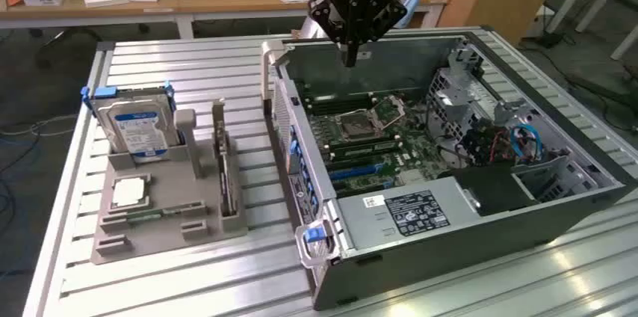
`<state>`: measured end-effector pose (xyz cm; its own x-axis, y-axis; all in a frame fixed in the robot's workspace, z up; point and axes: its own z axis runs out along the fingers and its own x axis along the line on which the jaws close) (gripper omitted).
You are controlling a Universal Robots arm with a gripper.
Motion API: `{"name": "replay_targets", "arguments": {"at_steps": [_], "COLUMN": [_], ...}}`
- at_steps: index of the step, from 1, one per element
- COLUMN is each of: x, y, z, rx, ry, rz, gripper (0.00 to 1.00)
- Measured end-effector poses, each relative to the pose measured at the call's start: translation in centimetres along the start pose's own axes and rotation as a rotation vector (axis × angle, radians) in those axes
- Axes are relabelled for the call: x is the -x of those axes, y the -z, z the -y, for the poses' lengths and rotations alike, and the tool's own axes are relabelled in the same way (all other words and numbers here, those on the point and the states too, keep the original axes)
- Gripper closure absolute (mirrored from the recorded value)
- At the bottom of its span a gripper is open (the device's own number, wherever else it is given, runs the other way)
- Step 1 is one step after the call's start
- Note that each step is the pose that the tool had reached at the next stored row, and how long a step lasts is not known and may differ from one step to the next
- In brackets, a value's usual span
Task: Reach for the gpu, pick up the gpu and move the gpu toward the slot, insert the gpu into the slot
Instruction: 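Reach for the gpu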
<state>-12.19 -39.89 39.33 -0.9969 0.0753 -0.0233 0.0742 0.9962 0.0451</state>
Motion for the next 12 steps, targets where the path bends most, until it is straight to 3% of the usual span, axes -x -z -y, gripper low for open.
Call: {"name": "replay_targets", "arguments": {"at_steps": [12], "x": [-0.12], "y": [0.00], "z": [0.01], "rx": [0.0000], "ry": [0.000], "rz": [0.0000], "gripper": [0.90]}}
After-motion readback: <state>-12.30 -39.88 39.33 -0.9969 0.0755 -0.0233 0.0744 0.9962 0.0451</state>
